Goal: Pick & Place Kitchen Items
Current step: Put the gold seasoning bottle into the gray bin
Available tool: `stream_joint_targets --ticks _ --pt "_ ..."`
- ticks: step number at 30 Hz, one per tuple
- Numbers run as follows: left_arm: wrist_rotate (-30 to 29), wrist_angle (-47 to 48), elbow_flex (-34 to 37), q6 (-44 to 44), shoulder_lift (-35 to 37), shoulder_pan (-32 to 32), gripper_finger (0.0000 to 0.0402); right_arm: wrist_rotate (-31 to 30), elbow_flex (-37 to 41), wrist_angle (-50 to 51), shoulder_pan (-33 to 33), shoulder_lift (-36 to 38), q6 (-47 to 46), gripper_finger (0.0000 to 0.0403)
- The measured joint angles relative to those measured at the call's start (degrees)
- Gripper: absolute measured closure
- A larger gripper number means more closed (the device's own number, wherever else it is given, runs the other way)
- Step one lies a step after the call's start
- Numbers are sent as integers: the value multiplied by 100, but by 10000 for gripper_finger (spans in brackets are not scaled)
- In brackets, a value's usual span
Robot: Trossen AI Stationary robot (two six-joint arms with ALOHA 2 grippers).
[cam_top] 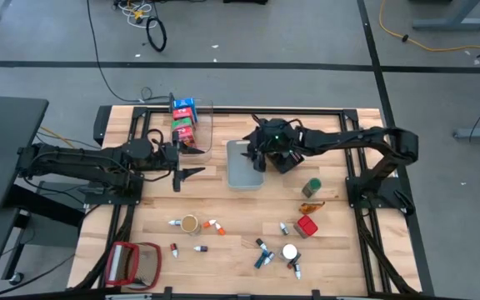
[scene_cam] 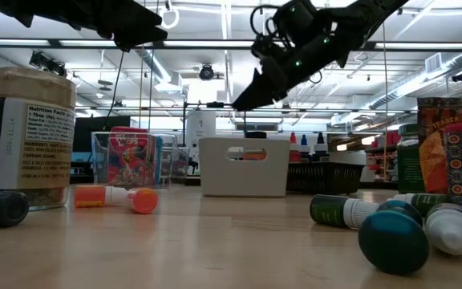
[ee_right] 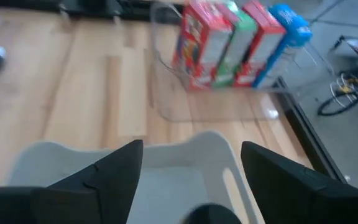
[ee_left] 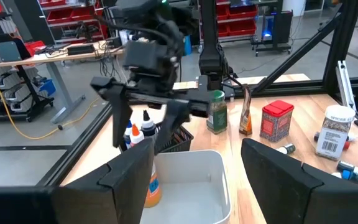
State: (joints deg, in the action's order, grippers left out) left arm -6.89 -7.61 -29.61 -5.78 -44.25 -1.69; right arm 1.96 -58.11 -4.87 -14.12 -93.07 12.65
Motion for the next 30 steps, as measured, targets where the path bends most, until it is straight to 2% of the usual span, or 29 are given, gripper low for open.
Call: stream_joint_targets --ticks 5,9,16,20,25,30 --pt "2 -99 0 52 0 0 150 2 -1 -14 391 196 -56 126" --pt "0 -283 0 282 2 0 150 31 -7 -124 763 261 -495 129" --pt "-603 -386 0 253 0 0 150 48 -7 -432 1415 242 -770 129" --pt "-587 -638 0 481 0 0 150 50 -7 -668 1719 242 -769 129" --pt "84 -688 -4 663 0 0 150 46 -7 -833 1951 242 -801 129" --pt "1546 119 -4 264 0 128 150 48 -7 -761 2005 240 -983 129"
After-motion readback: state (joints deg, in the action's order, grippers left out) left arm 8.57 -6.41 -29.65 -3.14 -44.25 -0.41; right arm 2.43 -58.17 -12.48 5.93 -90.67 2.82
